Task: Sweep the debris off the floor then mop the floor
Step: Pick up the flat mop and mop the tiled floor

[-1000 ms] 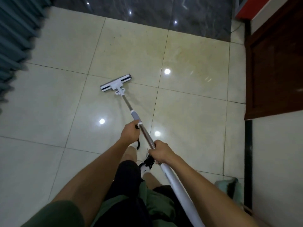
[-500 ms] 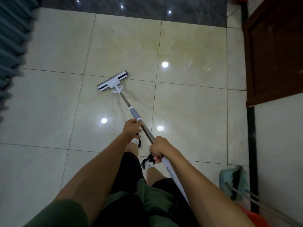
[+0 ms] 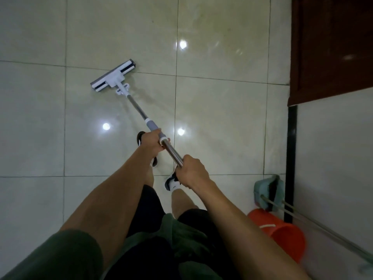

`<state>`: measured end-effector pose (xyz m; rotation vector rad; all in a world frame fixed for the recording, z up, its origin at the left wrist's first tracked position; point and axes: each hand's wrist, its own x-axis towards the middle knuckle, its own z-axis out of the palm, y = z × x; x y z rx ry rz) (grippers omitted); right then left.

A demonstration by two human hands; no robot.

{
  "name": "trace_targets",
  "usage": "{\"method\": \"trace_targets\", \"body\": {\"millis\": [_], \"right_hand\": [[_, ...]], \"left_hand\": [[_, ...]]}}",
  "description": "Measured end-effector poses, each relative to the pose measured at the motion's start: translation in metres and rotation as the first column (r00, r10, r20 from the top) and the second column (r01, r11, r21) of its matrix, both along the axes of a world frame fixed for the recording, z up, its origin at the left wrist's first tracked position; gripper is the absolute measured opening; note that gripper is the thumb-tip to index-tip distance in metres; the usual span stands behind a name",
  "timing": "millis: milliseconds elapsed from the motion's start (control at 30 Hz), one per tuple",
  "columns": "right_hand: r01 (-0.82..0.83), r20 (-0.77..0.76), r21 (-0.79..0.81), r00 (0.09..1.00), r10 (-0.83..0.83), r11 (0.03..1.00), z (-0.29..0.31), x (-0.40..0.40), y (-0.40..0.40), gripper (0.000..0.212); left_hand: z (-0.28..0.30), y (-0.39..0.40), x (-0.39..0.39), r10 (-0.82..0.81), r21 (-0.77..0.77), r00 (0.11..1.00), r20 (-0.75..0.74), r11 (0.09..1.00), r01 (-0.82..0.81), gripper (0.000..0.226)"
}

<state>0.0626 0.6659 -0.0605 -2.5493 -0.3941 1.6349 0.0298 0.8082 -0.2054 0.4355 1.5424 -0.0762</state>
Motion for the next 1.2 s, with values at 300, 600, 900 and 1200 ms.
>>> {"method": "trace_targets", "body": {"millis": [300,600,900,1200], "right_hand": [[0.026,0.072,0.078,0.997,-0.032,0.997,0.023,0.027,0.051,0.020],[0.108,0.032,0.139,0.993,-0.114,0.984,0.026,0.039,0.147,0.016],[0.117,0.039,0.189,0.991,-0.127,0.975,0.023,0.081,0.208,0.021],[0.054,0.039,0.222,0.997,-0.064,0.974,0.029,0.161,0.277,0.011]], "left_hand": [[0.026,0.056,0.030,0.060,0.053,0.998,-0.021,0.997,-0.059,0.025],[0.038,0.161,0.041,-0.065,0.133,0.998,0.006,0.989,0.064,0.009],[0.051,0.232,0.081,-0.138,0.157,0.990,0.013,0.978,0.134,0.017],[0.066,0.306,0.151,-0.131,0.198,0.991,0.006,0.972,0.127,0.011]]}}
